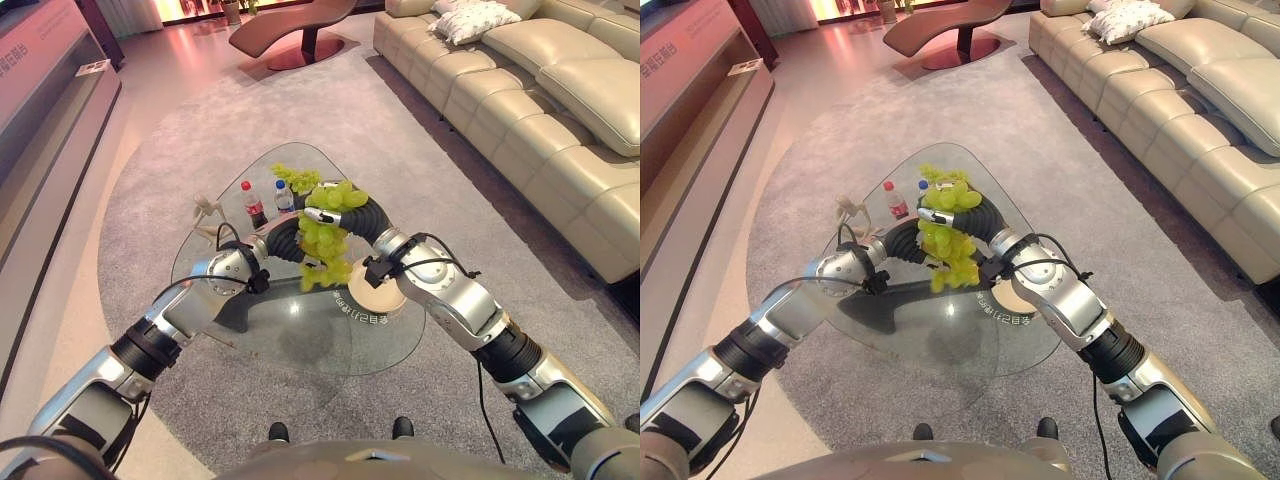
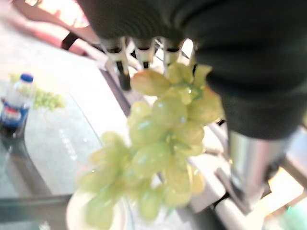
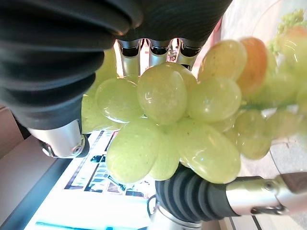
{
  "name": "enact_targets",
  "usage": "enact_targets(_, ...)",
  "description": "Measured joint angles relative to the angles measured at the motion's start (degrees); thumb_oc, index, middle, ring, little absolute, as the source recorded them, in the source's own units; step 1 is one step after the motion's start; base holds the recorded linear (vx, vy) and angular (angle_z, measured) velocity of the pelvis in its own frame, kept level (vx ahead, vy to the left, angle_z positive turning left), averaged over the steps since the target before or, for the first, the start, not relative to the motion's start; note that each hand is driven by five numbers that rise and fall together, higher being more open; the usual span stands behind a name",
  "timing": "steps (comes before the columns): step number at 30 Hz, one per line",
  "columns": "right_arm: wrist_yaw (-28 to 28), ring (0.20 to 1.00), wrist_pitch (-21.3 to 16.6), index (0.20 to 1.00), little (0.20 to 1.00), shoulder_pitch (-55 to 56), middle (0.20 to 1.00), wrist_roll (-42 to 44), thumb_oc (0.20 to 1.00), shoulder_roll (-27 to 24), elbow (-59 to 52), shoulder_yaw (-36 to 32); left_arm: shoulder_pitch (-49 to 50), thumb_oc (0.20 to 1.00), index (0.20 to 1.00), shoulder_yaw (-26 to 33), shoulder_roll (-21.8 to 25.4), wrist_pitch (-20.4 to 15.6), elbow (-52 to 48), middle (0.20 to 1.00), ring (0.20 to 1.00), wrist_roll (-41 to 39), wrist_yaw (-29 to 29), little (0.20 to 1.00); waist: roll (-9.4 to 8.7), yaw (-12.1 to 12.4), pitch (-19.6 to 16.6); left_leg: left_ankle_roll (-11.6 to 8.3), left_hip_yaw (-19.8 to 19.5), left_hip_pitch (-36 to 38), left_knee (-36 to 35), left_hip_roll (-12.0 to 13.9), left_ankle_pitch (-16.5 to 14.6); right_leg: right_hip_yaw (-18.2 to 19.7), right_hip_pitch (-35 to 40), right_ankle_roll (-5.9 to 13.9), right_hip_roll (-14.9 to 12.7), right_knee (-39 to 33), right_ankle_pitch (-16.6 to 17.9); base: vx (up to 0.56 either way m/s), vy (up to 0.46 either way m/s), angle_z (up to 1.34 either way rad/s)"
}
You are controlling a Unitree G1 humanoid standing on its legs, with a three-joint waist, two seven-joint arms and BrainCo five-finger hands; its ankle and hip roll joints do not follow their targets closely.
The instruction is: Pick up fruits into the plate
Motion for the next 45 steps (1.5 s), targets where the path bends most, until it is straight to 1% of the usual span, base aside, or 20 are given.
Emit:
enact_targets(1, 0.09, 0.200, 0.00, 0.200, 0.200, 0.00, 0.200, -0.03, 0.200, 0.05, 0.00, 0.00, 0.30, 1.000, 1.000, 0.26, -0.01, 0.01, -0.03, 1.000, 1.000, -0.49, -0.02, 1.000, 0.02, 0.01, 0.20, 0.00, -0.07, 0.01, 0.00, 0.00, 0.00, -0.06, 0.07, 0.00, 0.00, 0.00, 0.00, 0.01, 0.010, 0.07)
enact_targets(2, 0.25, 0.200, -0.01, 0.200, 0.200, 0.31, 0.200, -1.12, 0.200, 0.07, -0.24, 0.01, 2.11, 1.000, 1.000, 2.17, -0.74, 0.45, -0.05, 1.000, 1.000, -2.33, -0.12, 1.000, 0.03, -0.12, 0.47, 0.00, -0.33, 0.01, 0.00, -0.01, 0.00, -0.29, 0.22, 0.01, -0.01, -0.02, -0.02, 0.00, 0.009, 0.06)
enact_targets(4, 0.64, 0.200, -0.02, 0.200, 0.200, 0.48, 0.200, -1.94, 0.200, 0.05, -0.33, 0.01, 3.36, 1.000, 1.000, 2.68, -0.87, 1.35, -0.02, 1.000, 1.000, -4.62, -0.14, 1.000, 0.05, -0.08, 0.77, 0.00, -0.46, 0.02, 0.00, -0.01, -0.01, -0.40, 0.32, 0.01, 0.00, -0.01, -0.02, 0.00, 0.007, 0.03)
enact_targets(8, 1.36, 0.200, -0.03, 0.200, 0.200, 0.53, 0.200, -2.35, 0.200, 0.02, -0.43, 0.03, 5.15, 1.000, 1.000, 2.75, -1.33, 1.84, 0.03, 1.000, 1.000, -8.29, -0.25, 1.000, 0.03, 0.06, 1.31, 0.01, -0.54, 0.02, 0.01, -0.02, -0.01, -0.49, 0.39, 0.02, -0.01, 0.00, -0.03, 0.00, 0.000, 0.00)
enact_targets(10, 1.50, 0.200, -0.04, 0.200, 0.200, 0.53, 0.200, -2.86, 0.200, 0.04, -0.45, 0.03, 5.88, 1.000, 1.000, 3.67, -2.93, 2.49, 0.10, 1.000, 1.000, -9.10, -0.43, 1.000, 0.02, 0.08, 1.31, 0.02, -0.59, 0.02, 0.01, -0.02, -0.01, -0.53, 0.42, 0.04, -0.01, 0.00, -0.04, 0.00, 0.000, 0.00)
enact_targets(15, 1.57, 0.200, -0.24, 0.200, 0.200, 0.55, 0.200, -3.48, 0.200, 0.05, -0.45, 0.03, 5.98, 1.000, 1.000, 3.62, -4.65, 2.50, 0.68, 1.000, 1.000, -10.76, -0.37, 1.000, 0.03, 0.01, 1.31, 0.02, -0.61, 0.06, 0.01, -0.02, -0.01, -0.54, 0.49, 0.04, 0.00, 0.00, -0.04, 0.00, 0.000, 0.00)
enact_targets(20, 1.38, 0.200, -0.28, 0.200, 0.200, 0.55, 0.200, -3.79, 0.200, 0.03, -0.45, 0.02, 6.51, 1.000, 1.000, 3.63, -6.74, 2.50, 3.01, 1.000, 1.000, -10.96, 0.17, 1.000, 0.03, -0.08, 1.31, 0.02, -0.62, 0.07, 0.01, -0.02, -0.01, -0.54, 0.51, 0.04, 0.00, 0.00, -0.04, 0.00, 0.000, 0.00)
enact_targets(29, 1.20, 0.200, -0.44, 0.200, 0.200, 0.58, 0.200, -3.79, 0.200, -0.01, -0.47, -0.03, 10.07, 1.000, 1.000, 3.71, -6.97, 2.87, 5.61, 1.000, 1.000, -10.95, 3.56, 1.000, 0.03, -0.10, 1.31, 0.03, -0.62, 0.10, 0.01, -0.01, -0.01, -0.53, 0.53, 0.05, 0.00, -0.01, -0.04, 0.00, 0.000, 0.00)
enact_targets(32, 1.25, 0.200, -0.46, 0.200, 0.200, 0.59, 0.200, -3.79, 0.200, 0.05, -0.47, -0.04, 10.75, 1.000, 1.000, 3.84, -8.21, 2.98, 7.20, 1.000, 1.000, -10.95, 4.30, 1.000, 0.03, 0.08, 1.31, 0.03, -0.65, 0.09, 0.01, -0.01, -0.01, -0.58, 0.56, 0.05, 0.00, -0.01, -0.04, 0.00, 0.000, 0.00)
enact_targets(34, 1.25, 0.200, -0.47, 0.200, 0.200, 0.59, 0.200, -3.80, 0.200, 0.00, -0.49, -0.16, 11.06, 1.000, 1.000, 3.97, -8.89, 3.95, 8.55, 1.000, 1.000, -10.93, 4.60, 1.000, 0.03, 0.03, 1.31, 0.03, -0.65, 0.09, 0.01, 0.00, -0.01, -0.58, 0.56, 0.05, 0.00, -0.01, -0.04, 0.00, 0.000, 0.00)
enact_targets(38, 1.13, 0.200, -0.49, 0.200, 0.200, 0.59, 0.200, -3.79, 0.200, 0.02, -0.50, -1.65, 12.19, 1.000, 1.000, 4.16, -9.41, 4.94, 11.70, 1.000, 1.000, -10.93, 5.06, 1.000, 0.03, -0.08, 1.31, 0.03, -0.65, 0.10, 0.00, 0.00, -0.01, -0.58, 0.56, 0.05, 0.00, -0.01, -0.04, 0.00, 0.000, 0.00)
enact_targets(41, 0.44, 0.200, -0.62, 0.200, 0.200, 0.63, 0.200, -3.79, 0.200, -0.05, -0.54, -4.92, 13.80, 1.000, 1.000, 4.34, -10.08, 4.91, 15.11, 1.000, 1.000, -10.96, 6.79, 1.000, 0.03, -0.13, 1.31, 0.04, -0.62, 0.12, 0.00, 0.00, -0.02, -0.57, 0.57, 0.05, 0.00, -0.02, -0.05, 0.01, 0.001, 0.00)
enact_targets(45, -0.78, 0.200, -0.79, 0.200, 0.200, 0.83, 0.200, -3.79, 0.200, -0.05, -0.54, -7.99, 16.40, 1.000, 1.000, 6.80, -12.36, 4.69, 19.57, 1.000, 1.000, -11.91, 9.68, 1.000, 0.03, -0.15, 1.31, 0.07, -0.60, 0.16, 0.00, 0.00, -0.04, -0.55, 0.60, 0.05, 0.00, -0.02, -0.05, 0.04, -0.001, 0.00)
